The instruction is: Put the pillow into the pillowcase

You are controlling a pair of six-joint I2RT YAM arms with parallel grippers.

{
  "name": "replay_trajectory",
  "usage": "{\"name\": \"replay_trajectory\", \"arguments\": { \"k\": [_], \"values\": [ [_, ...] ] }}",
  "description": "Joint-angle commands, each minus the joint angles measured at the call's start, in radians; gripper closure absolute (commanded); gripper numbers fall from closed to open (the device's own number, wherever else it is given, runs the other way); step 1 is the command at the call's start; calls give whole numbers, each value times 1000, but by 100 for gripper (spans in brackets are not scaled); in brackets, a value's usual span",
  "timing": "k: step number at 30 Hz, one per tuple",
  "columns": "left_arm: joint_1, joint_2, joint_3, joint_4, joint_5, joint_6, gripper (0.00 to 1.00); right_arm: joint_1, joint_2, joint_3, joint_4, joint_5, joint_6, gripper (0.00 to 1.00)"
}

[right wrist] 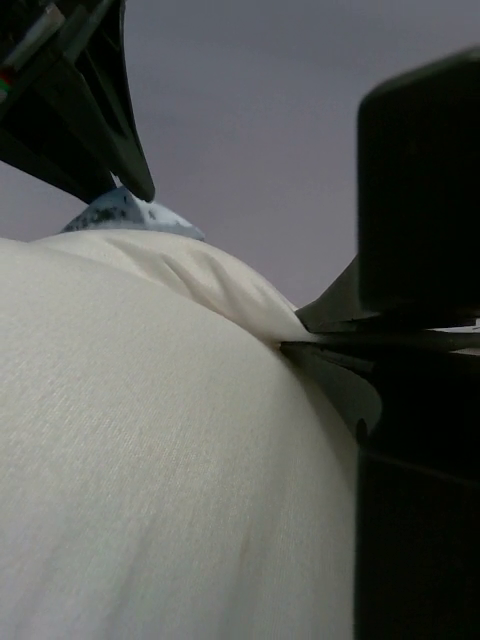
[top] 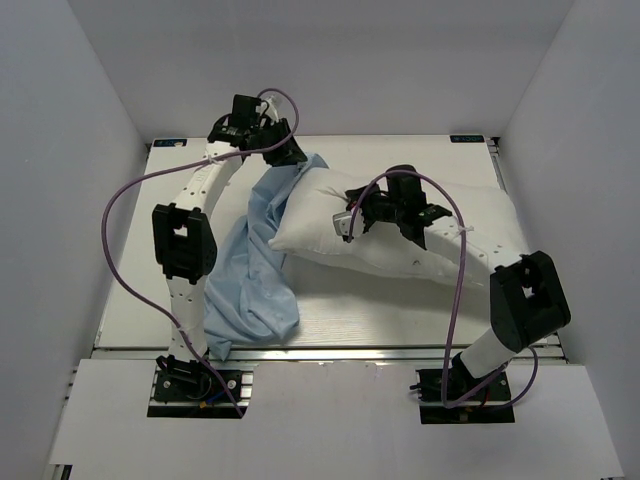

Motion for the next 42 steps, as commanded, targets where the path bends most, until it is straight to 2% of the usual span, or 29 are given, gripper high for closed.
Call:
{"name": "replay_trajectory", "arguments": {
  "k": [1, 3, 6, 7, 9, 10, 14, 15, 19, 21, 22, 23, 25, 26, 29, 32, 34, 38, 40, 42],
  "values": [
    [-6, -57, 87, -49, -72, 1, 57, -13, 26, 44, -11, 69, -16, 88],
    [1, -94, 105, -95, -168, 10, 40, -13, 10, 63, -37, 64, 21, 78],
    [21, -179, 77, -149, -262, 18, 32, -13, -43, 74, -62, 44, 87, 64],
    [24, -208, 52, -150, -319, 22, 30, -13, -60, 84, -95, 38, 108, 54],
    [28, -303, -49, -158, -360, 33, 26, -13, -115, 92, -146, 21, 169, 44],
    [28, -333, -86, -159, -385, 36, 26, -13, -137, 97, -157, 11, 188, 37],
    [28, -500, -336, -130, -382, 24, 26, -13, -256, 123, -230, -49, 291, 28],
    [28, -535, -391, -105, -379, 6, 26, -7, -270, 133, -285, -83, 312, 27],
    [28, -731, -688, -29, -330, -65, 28, 48, -332, 173, -463, -167, 433, 11],
    [25, -782, -767, 3, -290, -103, 29, 133, -368, 134, -483, -160, 501, 11],
    [23, -819, -820, 5, -282, -113, 30, 166, -397, 109, -468, -143, 588, 11],
    [20, -836, -839, 6, -275, -125, 30, 239, -413, 47, -445, -120, 633, 11],
    [15, -877, -884, 0, -270, -137, 30, 309, -450, -29, -330, -10, 770, 11],
    [14, -891, -899, 2, -259, -153, 30, 373, -456, -93, -292, 91, 802, 11],
    [9, -939, -957, 12, -236, -185, 30, 459, -451, -149, -195, 290, 901, 11],
    [8, -966, -1009, 43, -206, -208, 30, 450, -431, -106, -244, 386, 1010, 11],
    [3, -965, -1026, 75, -163, -222, 30, 420, -462, -87, -279, 374, 1030, 11],
    [-29, -916, -1030, 162, -127, -252, 29, 325, -600, -145, -361, 281, 931, 11],
    [-70, -850, -1004, 178, -127, -255, 29, 315, -681, -190, -384, 306, 857, 11],
    [-119, -771, -962, 175, -141, -242, 29, 297, -741, -215, -398, 391, 860, 11]
  ]
}}
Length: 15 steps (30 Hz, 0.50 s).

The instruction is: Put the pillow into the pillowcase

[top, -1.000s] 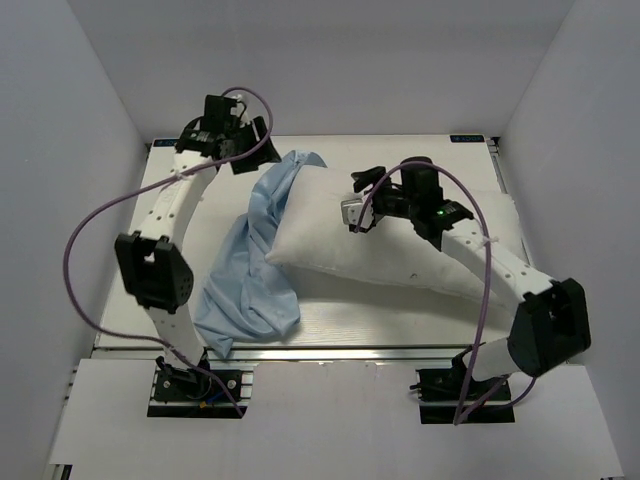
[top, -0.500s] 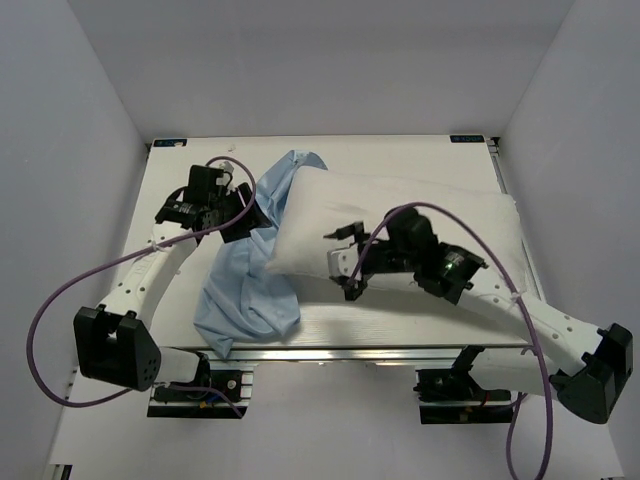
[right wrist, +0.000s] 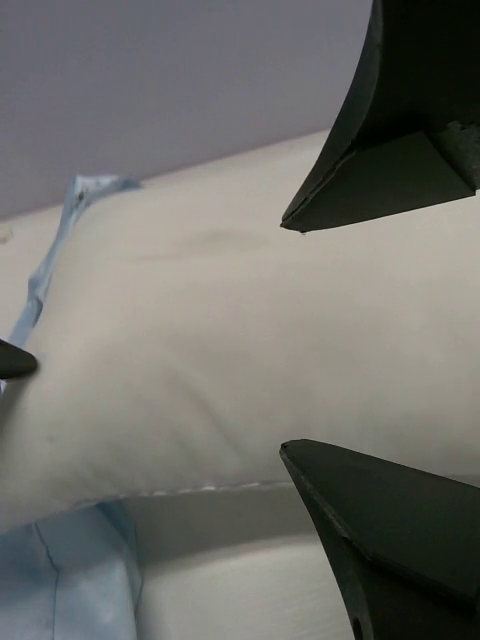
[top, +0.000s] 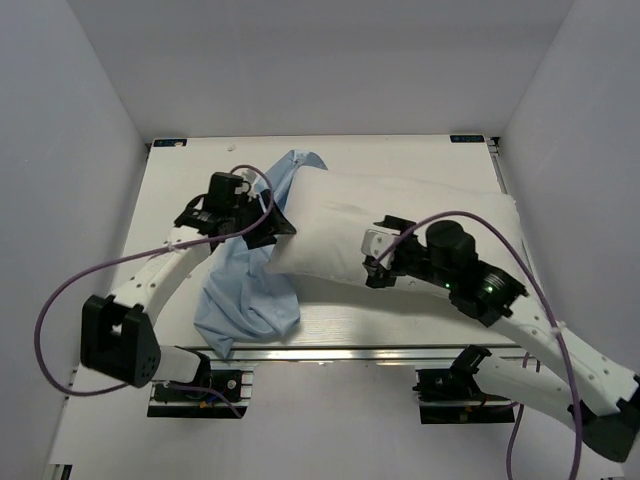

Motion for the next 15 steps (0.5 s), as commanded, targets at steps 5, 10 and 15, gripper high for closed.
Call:
{"name": "replay_trajectory", "arguments": {
  "k": [5, 10, 15],
  "values": [
    [-105, 201, 68, 62, -3, 16, 29, -83, -128, -68, -121, 258, 16, 10],
    [-108, 230, 20, 88, -37, 14, 30, -262, -145, -129, -138, 335, 66, 11],
    [-108, 276, 5, 128, -23, 7, 40, -509, -62, -180, -142, 184, 90, 11]
  ]
}}
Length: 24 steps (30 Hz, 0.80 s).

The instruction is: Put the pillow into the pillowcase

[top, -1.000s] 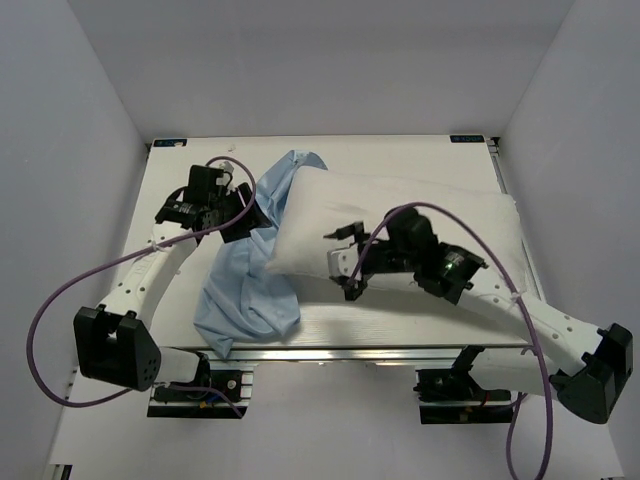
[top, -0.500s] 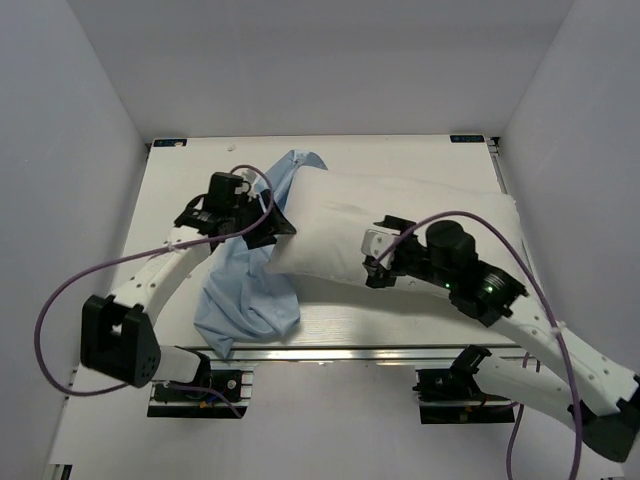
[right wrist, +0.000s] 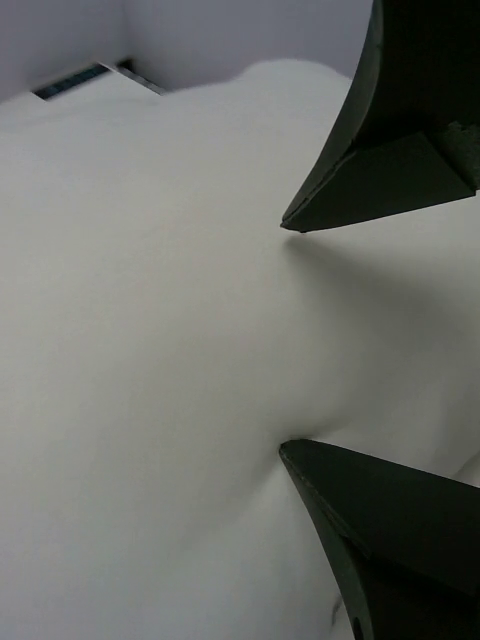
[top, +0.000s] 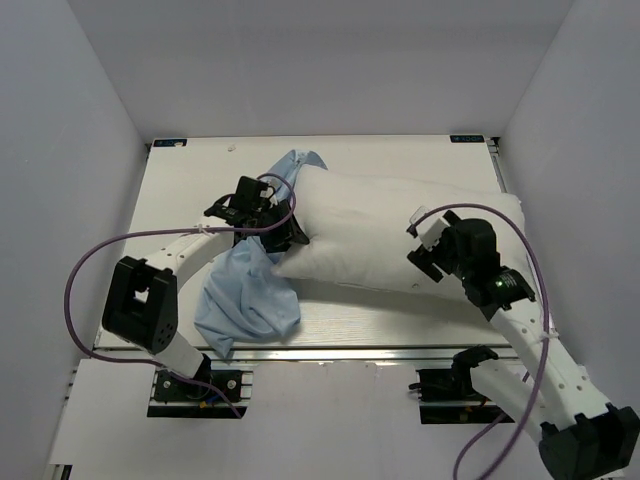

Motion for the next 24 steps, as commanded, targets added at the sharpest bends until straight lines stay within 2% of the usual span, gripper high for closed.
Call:
{"name": "replay_trajectory", "arguments": {
  "k": [1, 2, 5, 6, 7, 8, 9, 15, 20, 24],
  "values": [
    [-12, 45, -26, 56, -14, 0, 43, -169, 62, -22, 6, -112, 35, 12],
    [-12, 59, -25, 62, -11, -2, 48, -203, 87, -27, 14, -149, 34, 13],
    [-14, 82, -19, 77, -2, -2, 56, -310, 227, -16, 56, -244, 38, 32],
    [-12, 97, -17, 79, 4, -2, 60, -329, 257, -4, 67, -263, 41, 58],
    [-14, 102, -16, 85, 9, -2, 62, -355, 280, 26, 78, -289, 47, 74],
    [-12, 110, -12, 87, 14, -2, 63, -363, 321, 42, 99, -301, 52, 95],
    [-12, 116, -12, 88, 17, -2, 65, -369, 337, 60, 115, -312, 55, 100],
    [-15, 137, -32, 143, 50, -34, 66, -374, 395, 168, 279, -351, -14, 100],
    [-20, 177, -11, 171, 73, -53, 67, -372, 518, 358, 300, -369, -35, 100],
    [-23, 220, 44, 165, 80, -53, 67, -370, 590, 425, 356, -360, -52, 100]
  ]
}}
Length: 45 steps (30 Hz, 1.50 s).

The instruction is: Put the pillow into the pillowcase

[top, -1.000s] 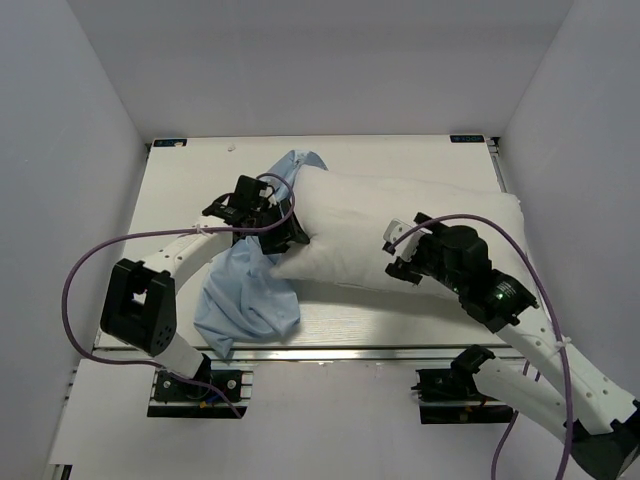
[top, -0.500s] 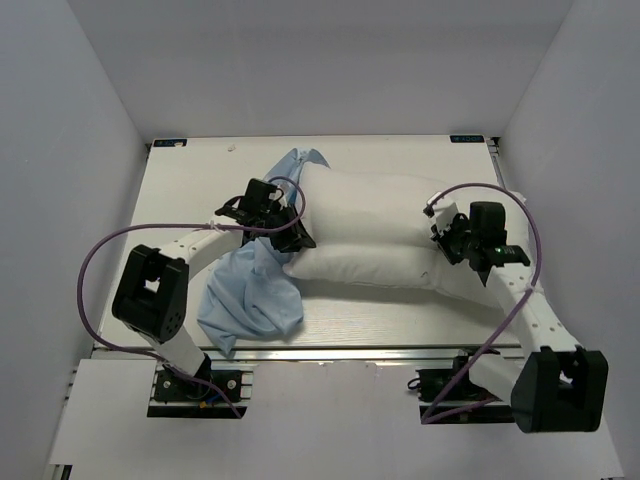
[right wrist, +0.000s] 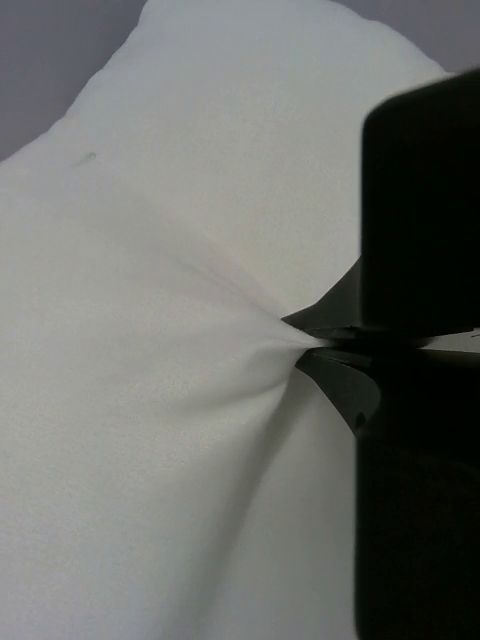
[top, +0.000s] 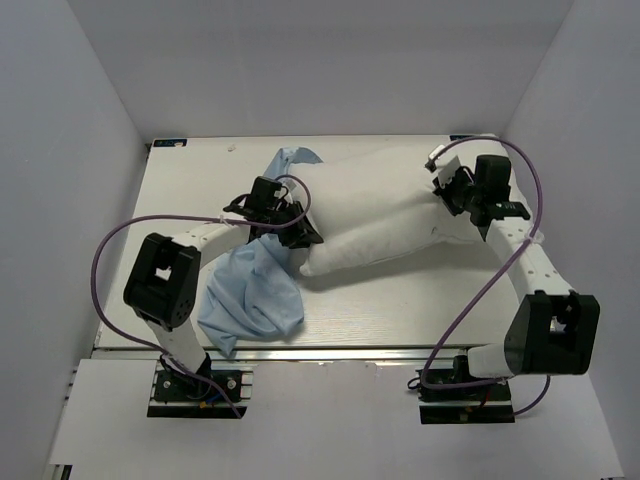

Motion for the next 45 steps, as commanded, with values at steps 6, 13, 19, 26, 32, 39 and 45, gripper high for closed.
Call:
{"name": "replay_trajectory", "arguments": {
  "k": [6, 13, 19, 26, 32, 39, 45],
  "values": [
    [-2, 116, 126, -48, -64, 16, 67, -5, 122, 174, 154, 47, -41, 94],
    [6, 30, 173, -123, -127, 34, 53, -7, -44, 223, 27, -200, -91, 30],
    [9, -137, 218, -202, -206, 59, 33, 94, -119, 276, -203, -519, -160, 11],
    [28, -294, 144, -276, -315, 65, 29, 488, -148, 46, -69, -292, -217, 11],
    [157, -401, -37, -262, -296, 56, 28, 591, -64, 0, 45, -120, -292, 11],
    [208, -348, -55, -167, -233, 74, 28, 654, 46, -19, 109, -50, -395, 11],
    [208, -141, 63, -101, -181, 103, 29, 671, 142, 17, 119, -24, -387, 17]
  ]
}}
